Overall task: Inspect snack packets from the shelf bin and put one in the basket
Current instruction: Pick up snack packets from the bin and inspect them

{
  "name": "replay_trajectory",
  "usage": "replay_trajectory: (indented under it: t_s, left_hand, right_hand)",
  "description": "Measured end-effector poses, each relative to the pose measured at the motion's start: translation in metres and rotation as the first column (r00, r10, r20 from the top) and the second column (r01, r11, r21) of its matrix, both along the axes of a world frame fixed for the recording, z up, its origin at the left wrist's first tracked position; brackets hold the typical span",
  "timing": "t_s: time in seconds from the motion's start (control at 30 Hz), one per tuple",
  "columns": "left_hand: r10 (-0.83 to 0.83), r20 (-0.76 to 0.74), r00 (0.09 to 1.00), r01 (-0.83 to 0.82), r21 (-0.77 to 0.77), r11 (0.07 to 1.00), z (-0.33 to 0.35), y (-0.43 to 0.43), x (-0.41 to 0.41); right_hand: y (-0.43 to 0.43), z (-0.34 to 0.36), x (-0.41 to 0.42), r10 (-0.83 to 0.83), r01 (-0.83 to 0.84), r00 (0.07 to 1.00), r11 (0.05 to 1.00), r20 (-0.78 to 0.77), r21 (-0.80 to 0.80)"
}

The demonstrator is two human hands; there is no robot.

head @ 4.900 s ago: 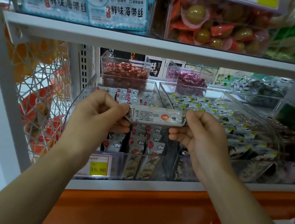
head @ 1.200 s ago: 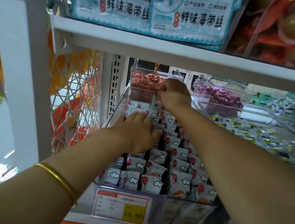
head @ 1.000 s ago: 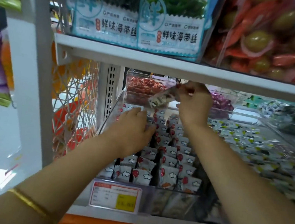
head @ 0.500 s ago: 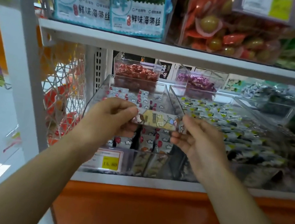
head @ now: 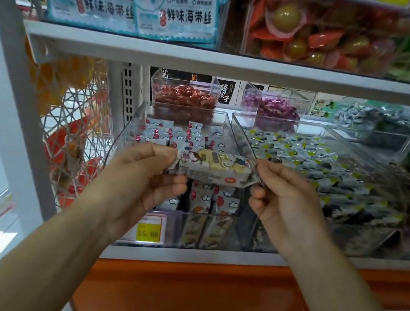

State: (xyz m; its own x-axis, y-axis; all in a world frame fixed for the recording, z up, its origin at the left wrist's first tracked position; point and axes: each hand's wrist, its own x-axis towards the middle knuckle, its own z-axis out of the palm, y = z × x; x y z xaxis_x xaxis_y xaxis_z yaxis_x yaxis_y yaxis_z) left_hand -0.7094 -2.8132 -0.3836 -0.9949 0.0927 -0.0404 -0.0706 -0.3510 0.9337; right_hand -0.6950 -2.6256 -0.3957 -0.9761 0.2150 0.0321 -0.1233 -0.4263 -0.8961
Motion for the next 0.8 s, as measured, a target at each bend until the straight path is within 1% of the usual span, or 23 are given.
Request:
replay_trajectory:
  t_s: [0.1,0.17,0.23,0.3,0.37,0.43,0.47,0.53,0.67,0.8]
  left_hand:
    - [-0.083,-0.068,0.994,0.078,-0.075,0.994,0.0011,-0.0013,-0.0016]
    - [-0.142,-0.123,0.982,0.116,-0.196,0.974,0.0005,-0.0045,-0.0026]
    - [-0.128,-0.155,0.980,0.085,-0.261,0.962,0.0002,-0.0050,-0.0031]
    - [-0.102,-0.161,0.982,0.061,-0.241,0.969,0.0010,-0.0042,-0.0031]
    - [-0.095,-0.157,0.983,0.063,-0.194,0.979,0.0018,-0.0033,-0.0028]
    - [-0.069,-0.151,0.986,0.047,-0.144,0.988,0.0018,-0.0040,-0.0037]
    - [-0.050,-0.149,0.988,0.031,-0.124,0.992,0.0019,-0.0045,-0.0039]
    - [-0.023,-0.164,0.986,0.003,-0.122,0.993,0.0012,-0.0043,-0.0036]
    - [-0.001,-0.238,0.971,-0.044,-0.187,0.981,-0.0020,-0.0039,-0.0015]
    - [0.013,-0.238,0.971,-0.058,-0.183,0.981,-0.0028,-0.0030,-0.0028]
  right_hand:
    - [0.0029,-0.0034,-0.0010,-0.065,0.069,0.997,0.990,-0.036,0.120]
    - [0.0042,-0.0058,-0.0018,-0.084,0.090,0.995,0.986,-0.046,0.144]
    - [0.0044,-0.0073,-0.0019,-0.063,0.072,0.996,0.986,-0.062,0.151]
    - [0.0048,-0.0073,-0.0006,0.010,0.009,0.994,0.984,-0.108,0.177]
    - [0.0050,-0.0072,0.0017,0.077,-0.020,0.982,0.950,-0.175,0.311]
    - [0.0037,-0.0065,0.0040,0.081,0.031,0.967,0.904,-0.242,0.427]
    - [0.0033,-0.0067,0.0048,0.068,0.059,0.962,0.895,-0.264,0.443]
    - [0.0019,-0.0067,0.0054,0.043,0.082,0.961,0.900,-0.274,0.428]
    - [0.0003,-0.0061,0.0057,-0.002,0.119,0.965,0.896,-0.264,0.427]
    - [0.0015,-0.0041,0.0064,0.009,0.093,0.970,0.910,-0.245,0.404]
